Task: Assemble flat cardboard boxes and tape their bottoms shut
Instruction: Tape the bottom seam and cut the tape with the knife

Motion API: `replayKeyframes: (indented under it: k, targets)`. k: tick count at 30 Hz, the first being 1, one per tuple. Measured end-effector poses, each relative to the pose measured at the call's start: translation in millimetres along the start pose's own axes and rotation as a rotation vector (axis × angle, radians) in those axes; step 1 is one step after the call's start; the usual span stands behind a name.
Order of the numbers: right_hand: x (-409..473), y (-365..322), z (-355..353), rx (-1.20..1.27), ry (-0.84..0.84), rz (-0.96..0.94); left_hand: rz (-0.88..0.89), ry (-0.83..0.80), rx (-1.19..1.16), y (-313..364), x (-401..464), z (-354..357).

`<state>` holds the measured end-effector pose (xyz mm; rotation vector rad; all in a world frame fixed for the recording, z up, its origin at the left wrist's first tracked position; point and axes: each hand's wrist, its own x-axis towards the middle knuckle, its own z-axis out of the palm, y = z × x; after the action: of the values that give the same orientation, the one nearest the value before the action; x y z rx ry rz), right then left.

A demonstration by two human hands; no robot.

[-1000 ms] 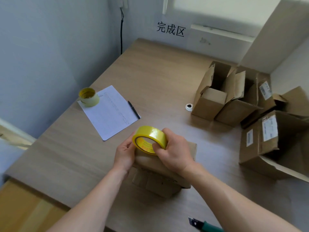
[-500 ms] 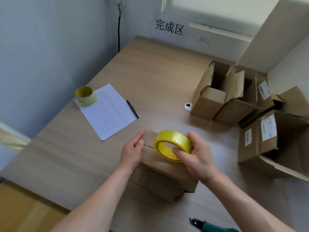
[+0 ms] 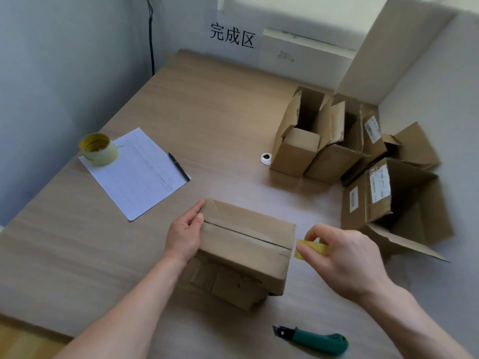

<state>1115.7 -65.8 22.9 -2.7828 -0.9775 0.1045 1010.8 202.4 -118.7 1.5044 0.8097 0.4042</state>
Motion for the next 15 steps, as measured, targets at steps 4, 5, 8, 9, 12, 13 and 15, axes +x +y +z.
replayKeyframes:
  k: [4, 5, 8, 9, 12, 13, 15]
  targets:
    - [-6, 7, 16, 0.044, 0.01, 0.039, 0.001, 0.003, 0.014, 1, -1, 0]
    - [-6, 8, 19, 0.041, 0.013, 0.053, 0.003, 0.002, 0.021, 2, -1, 0]
    - [-2, 14, 30, 0.041, -0.023, 0.118, 0.005, -0.002, 0.047, 2, -1, 0]
    - [-1, 15, 34, 0.075, -0.063, 0.143, 0.012, -0.004, 0.073, 5, -2, -1]
    - [4, 18, 37, 0.266, -0.189, 0.152, 0.138, -0.009, 0.461, 12, -3, -2]
    - [5, 20, 36, 0.277, -0.222, 0.127, 0.193, -0.019, 0.744, 18, -2, -2]
    - [11, 23, 31, 0.221, -0.292, 0.061, 0.207, -0.079, 1.139, 36, -4, 8]
